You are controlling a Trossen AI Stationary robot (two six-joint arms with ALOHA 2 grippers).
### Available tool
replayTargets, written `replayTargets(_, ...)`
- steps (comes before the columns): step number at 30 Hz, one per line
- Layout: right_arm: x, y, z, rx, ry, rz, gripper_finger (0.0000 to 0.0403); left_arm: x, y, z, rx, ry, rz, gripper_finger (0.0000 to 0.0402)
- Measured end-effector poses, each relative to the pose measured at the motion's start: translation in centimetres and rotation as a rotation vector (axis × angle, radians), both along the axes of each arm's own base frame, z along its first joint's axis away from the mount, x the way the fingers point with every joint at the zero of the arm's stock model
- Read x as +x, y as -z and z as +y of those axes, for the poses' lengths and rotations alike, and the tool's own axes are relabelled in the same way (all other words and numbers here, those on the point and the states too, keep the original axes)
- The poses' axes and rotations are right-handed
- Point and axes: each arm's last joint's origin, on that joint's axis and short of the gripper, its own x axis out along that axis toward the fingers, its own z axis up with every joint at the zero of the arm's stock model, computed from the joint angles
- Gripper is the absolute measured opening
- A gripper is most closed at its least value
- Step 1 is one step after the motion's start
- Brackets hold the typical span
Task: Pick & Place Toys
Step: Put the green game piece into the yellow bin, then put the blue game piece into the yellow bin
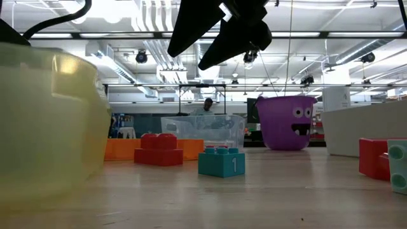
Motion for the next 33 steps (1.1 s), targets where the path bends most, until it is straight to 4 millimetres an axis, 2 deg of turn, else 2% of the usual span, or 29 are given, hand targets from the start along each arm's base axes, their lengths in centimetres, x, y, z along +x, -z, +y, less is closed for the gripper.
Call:
replayTargets(25, -0.02, -0.03, -0.01, -0.002, -0.002, 0.000, 0.0324, 0.00, -0.77, 0.10, -0.024, 0.048, -0.040, 0.0109)
replayTargets(28, -0.02, -0.03, -0.01, -0.003, -0.003, 0.001, 0.0324, 0.10, -0.93, 0.01, -0.026, 0.065, -0.049, 0.0129)
replayTargets(33, -0.03, -0.03, -0.01, -0.005, -0.004, 0.003, 0.0324, 0.13, -0.94, 0.03, -0.025, 0.075, -0.051, 0.0203)
